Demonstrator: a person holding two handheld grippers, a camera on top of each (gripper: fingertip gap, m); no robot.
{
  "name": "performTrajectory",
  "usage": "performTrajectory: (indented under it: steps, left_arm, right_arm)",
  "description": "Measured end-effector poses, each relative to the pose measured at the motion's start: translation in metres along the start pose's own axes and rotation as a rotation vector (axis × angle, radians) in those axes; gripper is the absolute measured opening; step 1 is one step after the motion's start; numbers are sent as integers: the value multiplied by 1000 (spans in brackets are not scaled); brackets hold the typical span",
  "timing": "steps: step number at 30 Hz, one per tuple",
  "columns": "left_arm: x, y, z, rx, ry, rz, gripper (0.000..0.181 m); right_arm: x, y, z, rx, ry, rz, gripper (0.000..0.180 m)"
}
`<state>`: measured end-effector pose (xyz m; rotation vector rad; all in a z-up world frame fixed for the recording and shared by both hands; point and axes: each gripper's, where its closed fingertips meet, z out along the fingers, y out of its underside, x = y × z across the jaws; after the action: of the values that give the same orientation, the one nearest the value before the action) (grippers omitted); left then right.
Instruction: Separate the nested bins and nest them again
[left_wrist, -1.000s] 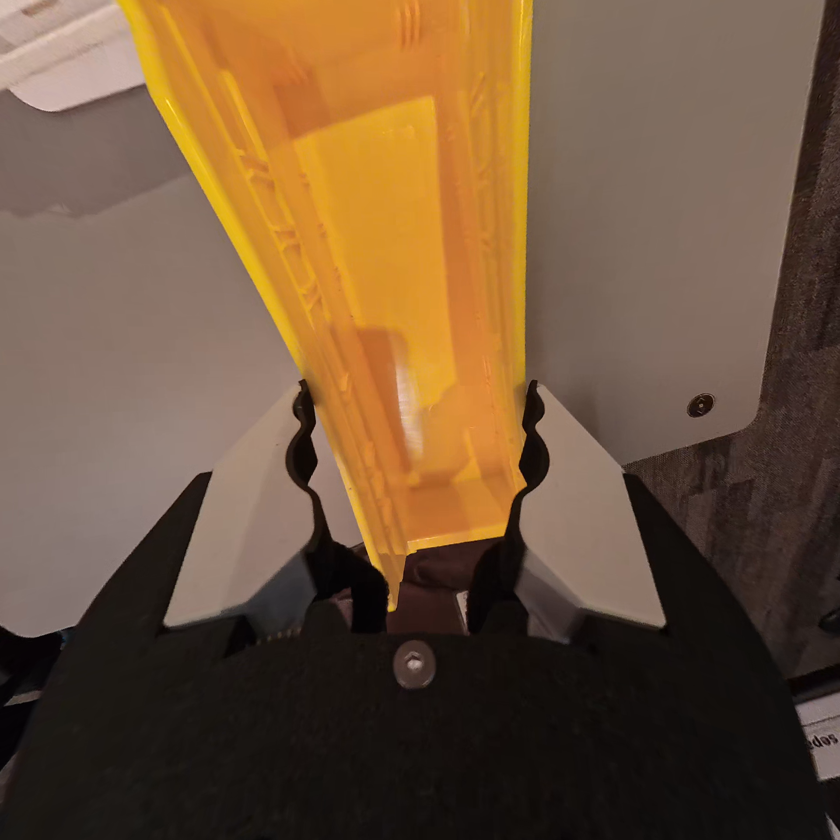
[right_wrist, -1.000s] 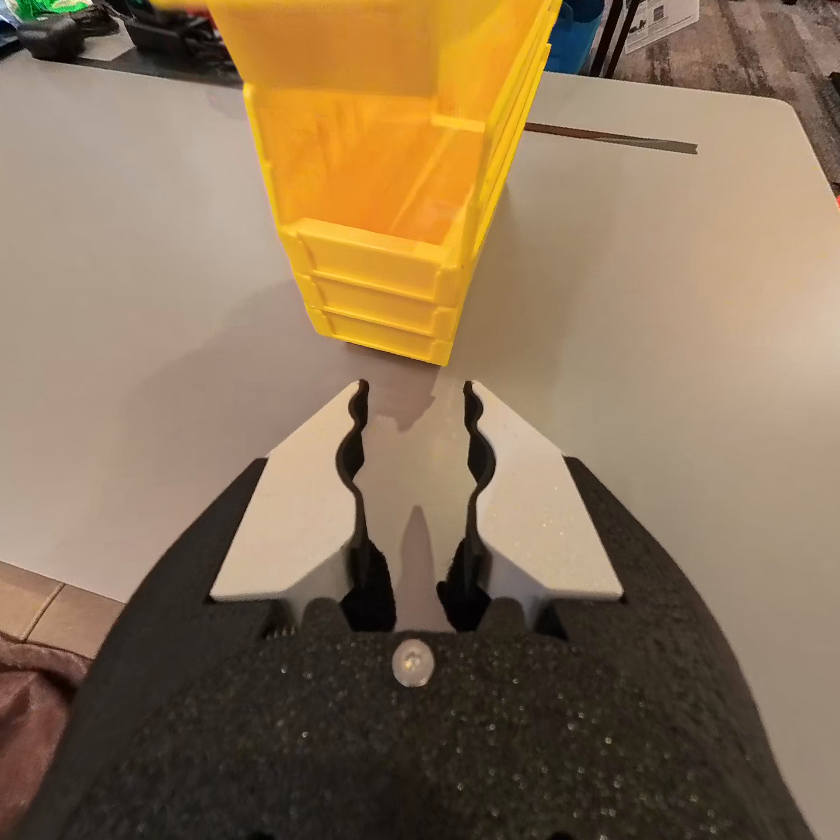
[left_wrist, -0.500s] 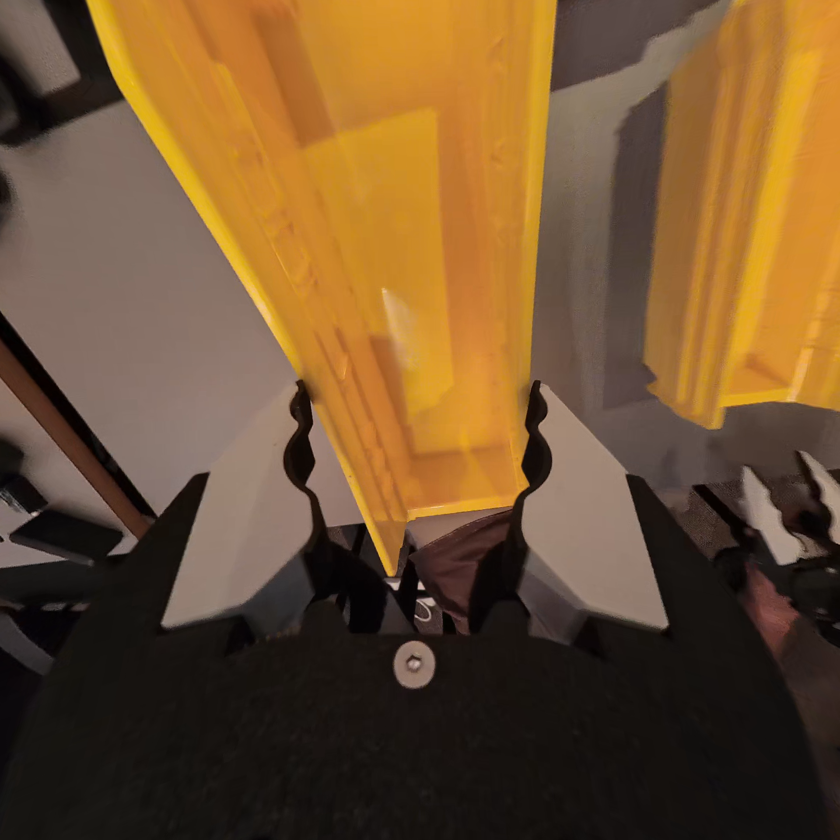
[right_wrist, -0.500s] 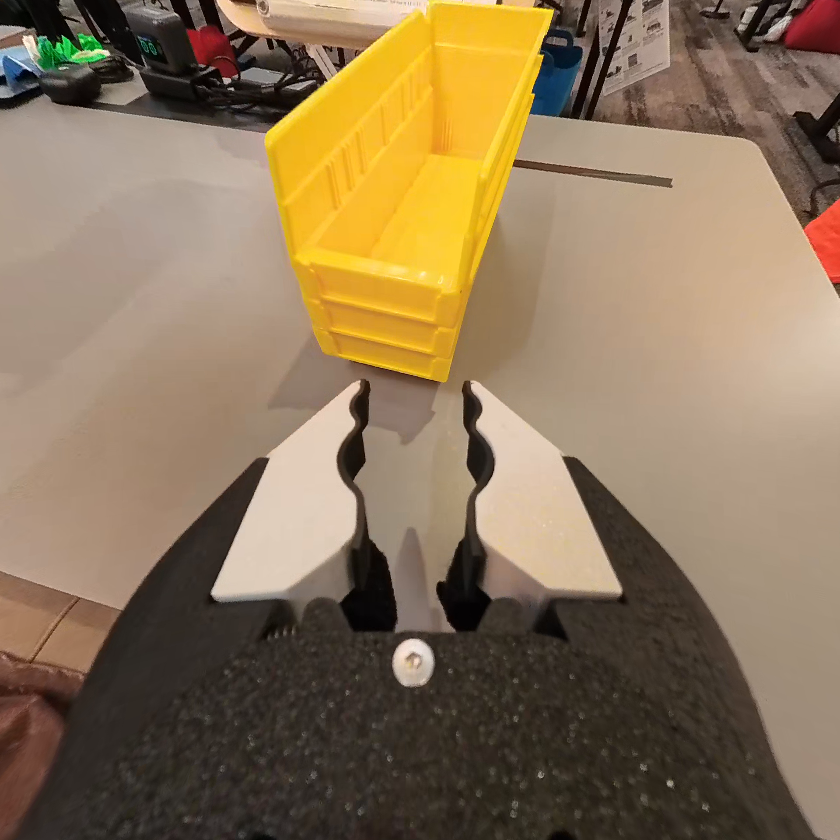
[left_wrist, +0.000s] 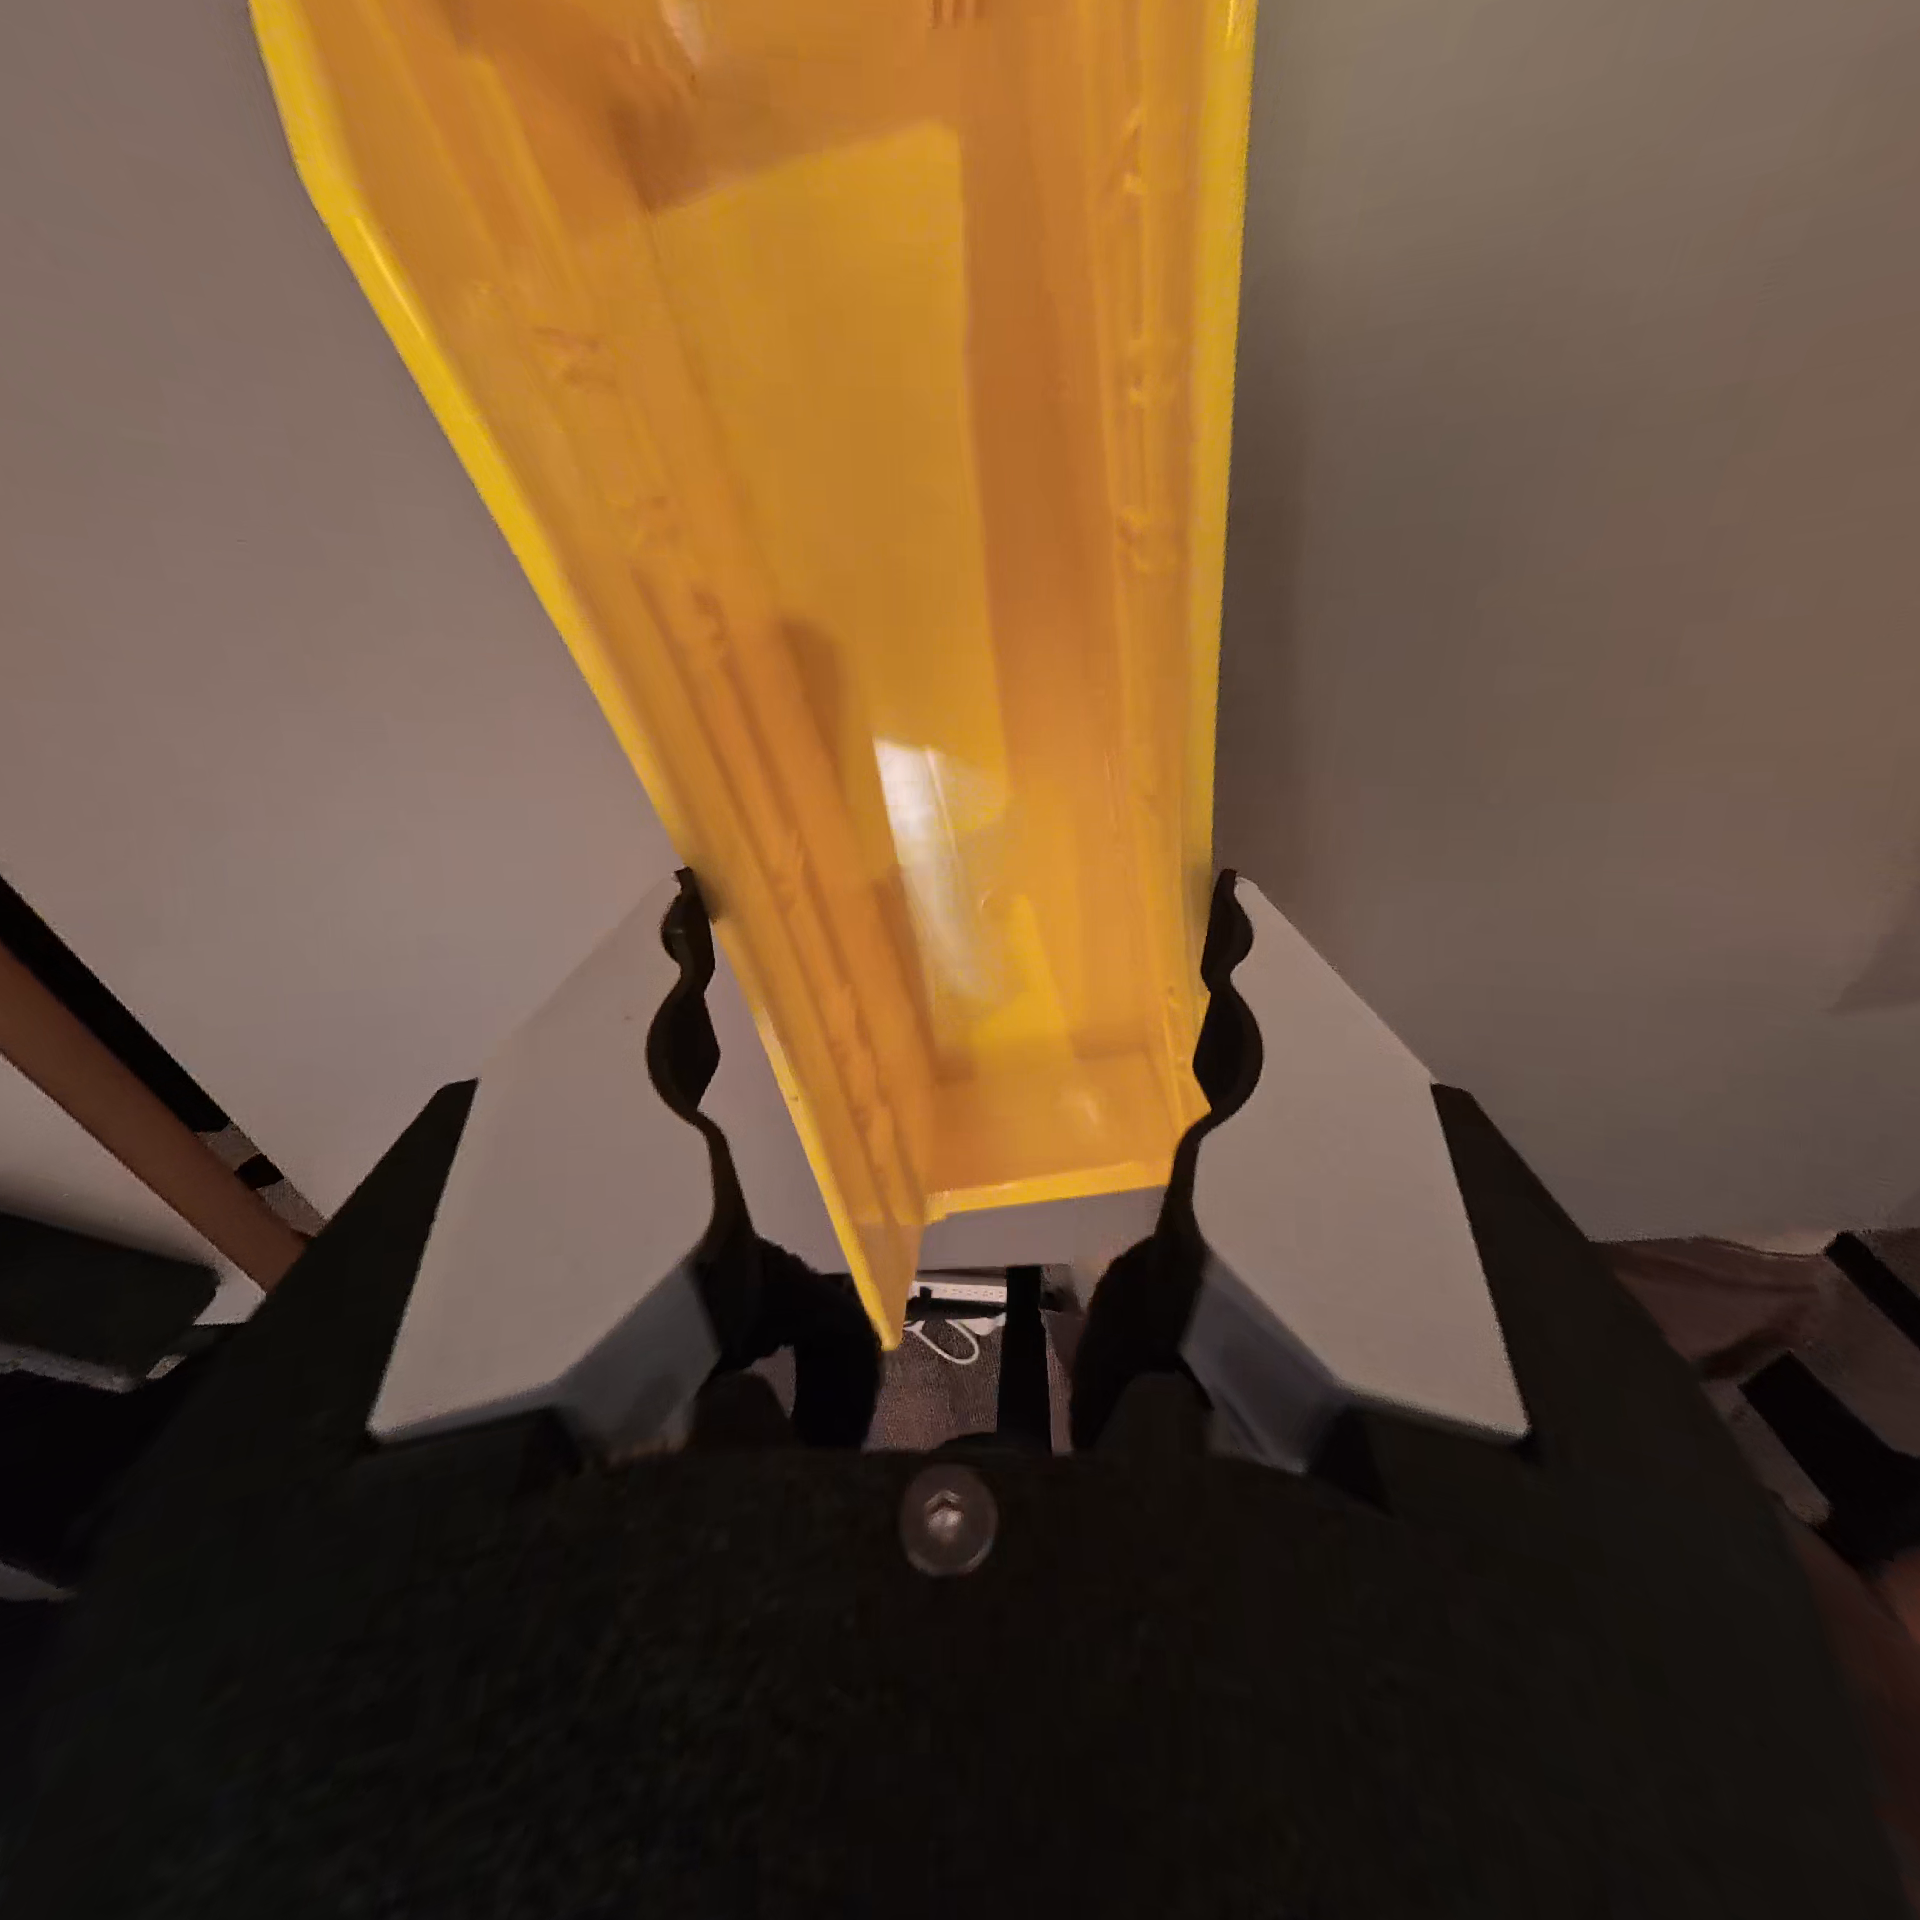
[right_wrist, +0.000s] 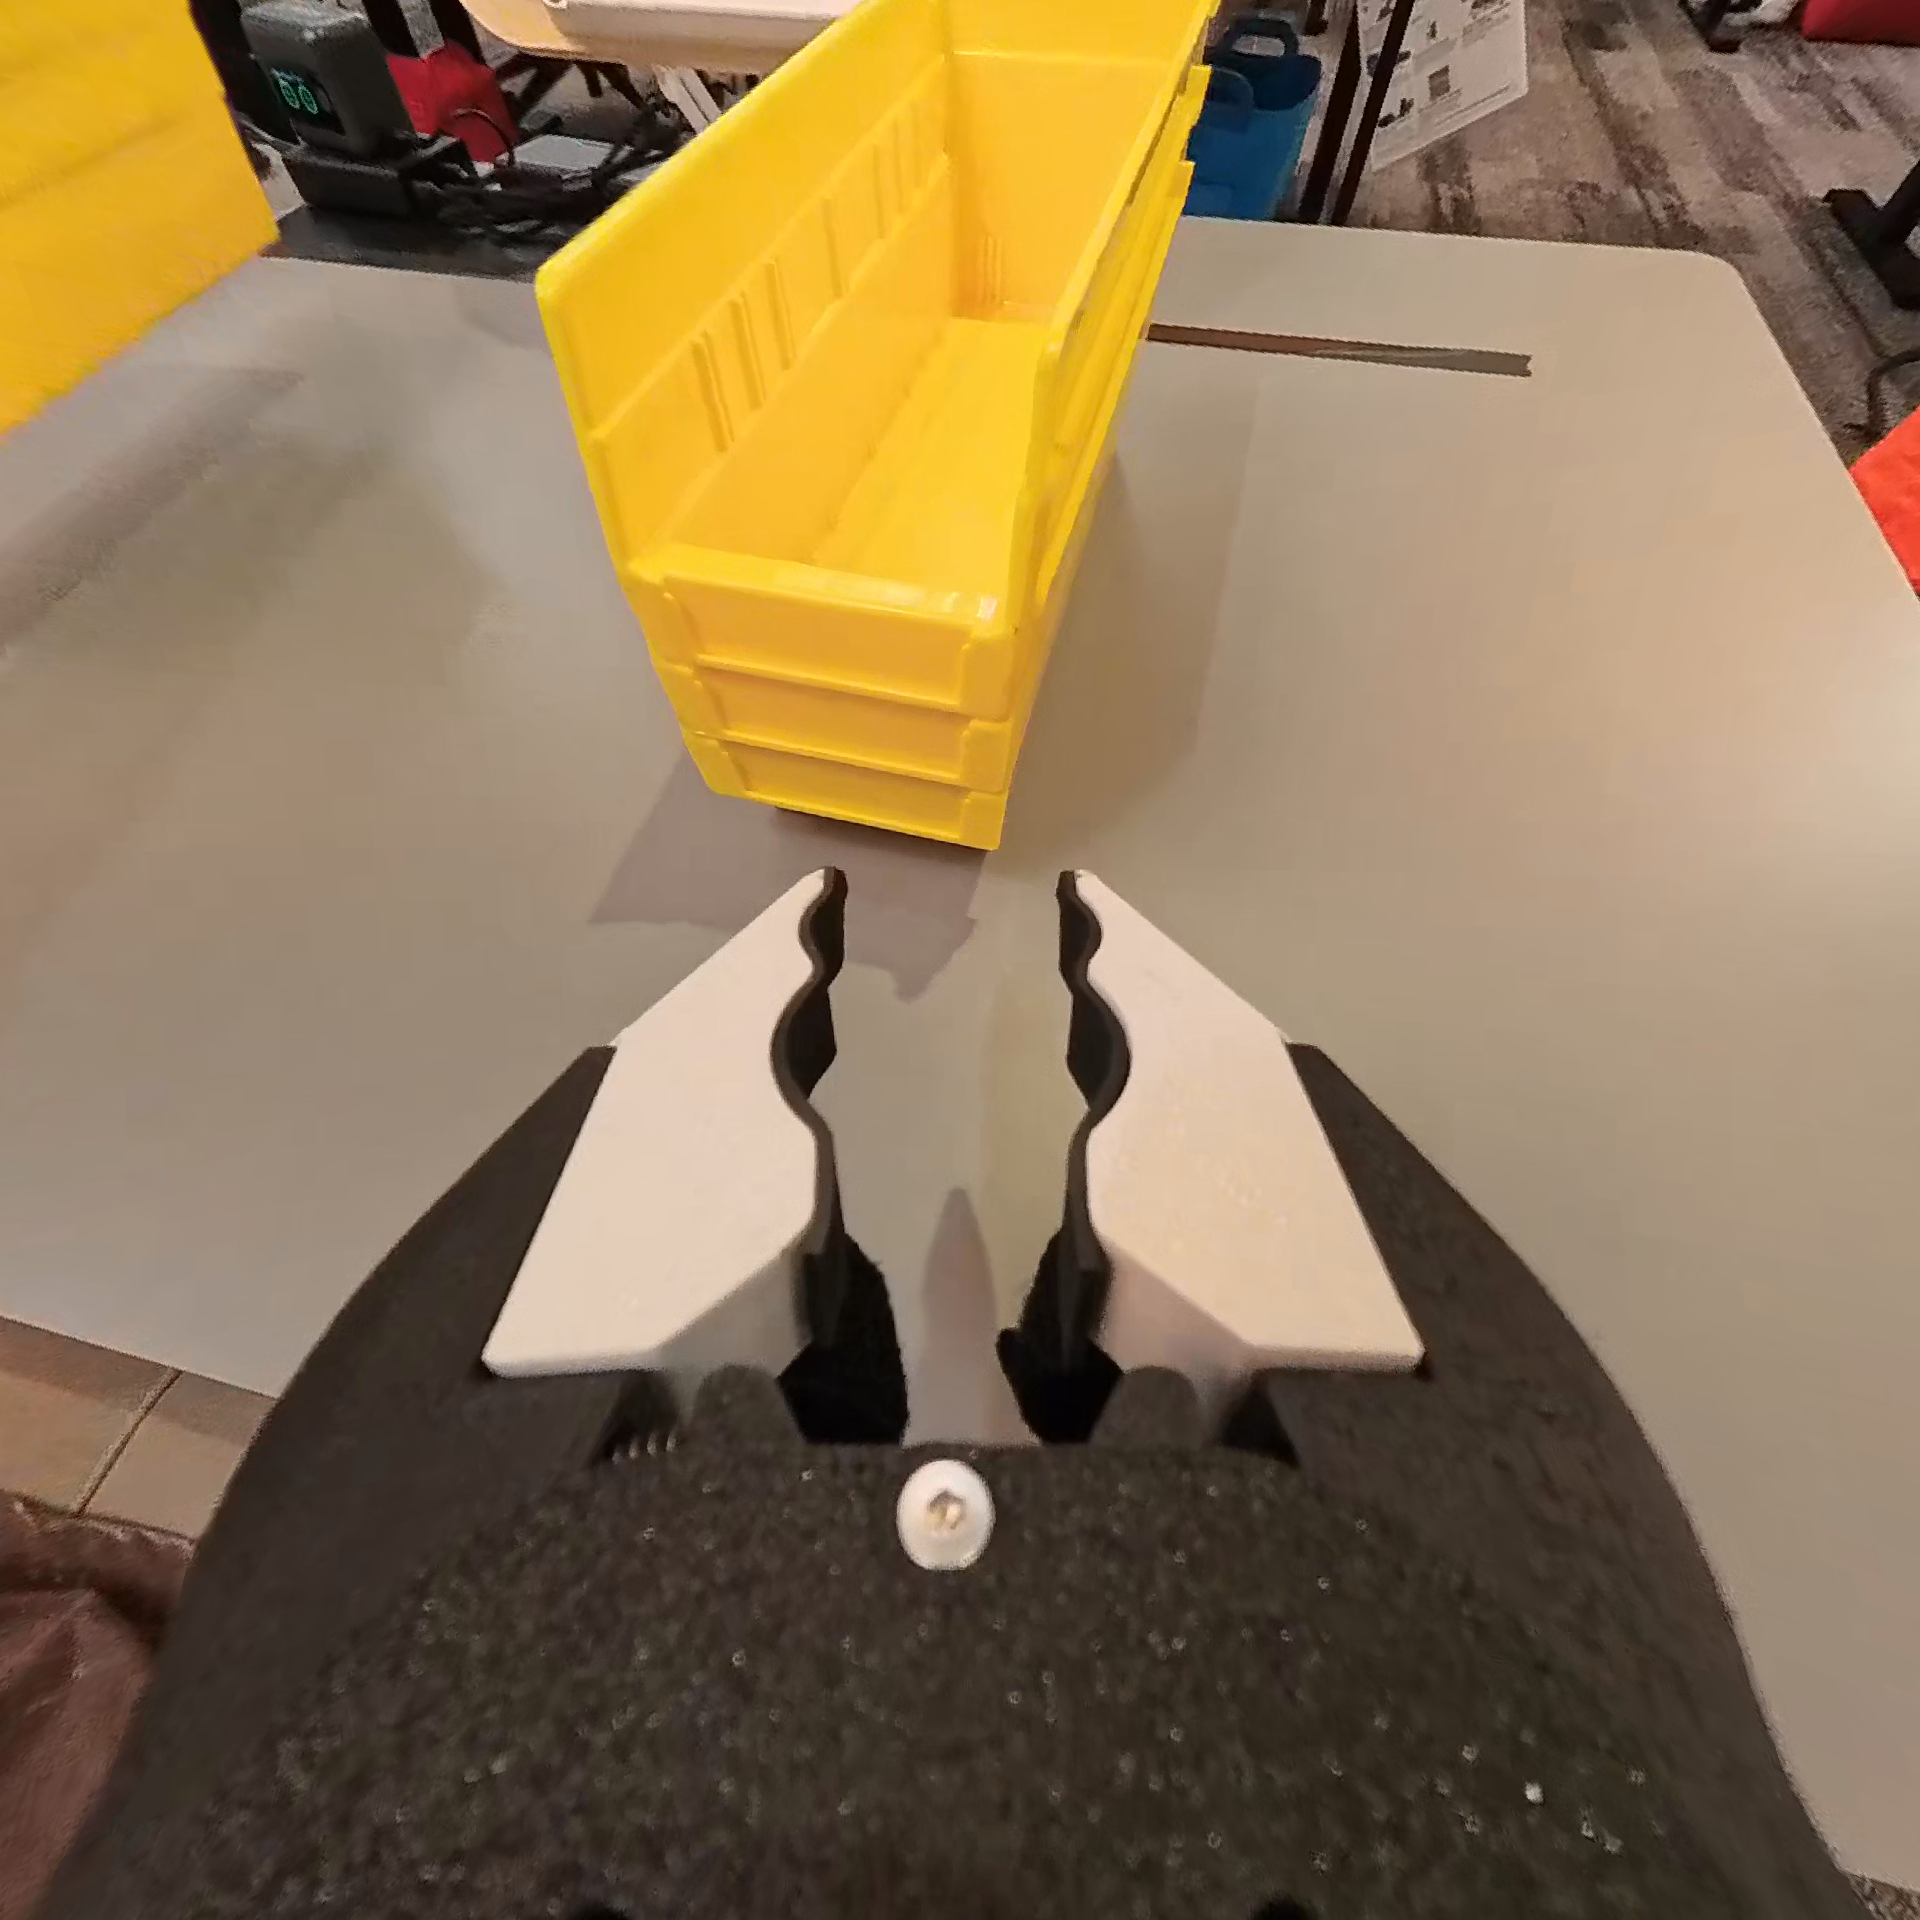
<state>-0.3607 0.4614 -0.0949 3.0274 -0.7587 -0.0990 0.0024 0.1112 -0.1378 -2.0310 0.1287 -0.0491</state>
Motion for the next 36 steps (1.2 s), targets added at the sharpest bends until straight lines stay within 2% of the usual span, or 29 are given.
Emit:
performTrajectory:
  steps: [14, 19, 21, 25, 29, 32, 36]
  left_arm:
    - [-9, -19, 52, 42, -13, 34, 101]
    - [-8, -22, 54, 36, -17, 18, 112]
    - [-11, -22, 52, 37, -53, 20, 111]
    - [-9, -25, 29, 60, -119, 31, 114]
    - [9, -37, -20, 136, -156, 26, 120]
    - [55, -48, -58, 196, -81, 52, 120]
    - [151, -63, -104, 291, 77, 116, 118]
  right_arm:
    - [-5, 9, 4, -45, -9, -23, 41]
    - [-4, 8, 3, -38, -10, -13, 41]
    - [-2, 9, 3, -40, -9, -5, 41]
    - [-1, 8, 4, -38, -21, 20, 41]
    - [-3, 7, 3, -35, -29, 27, 41]
    - [-7, 5, 3, -31, -35, 22, 41]
    - [-16, 4, 5, -31, -52, 8, 41]
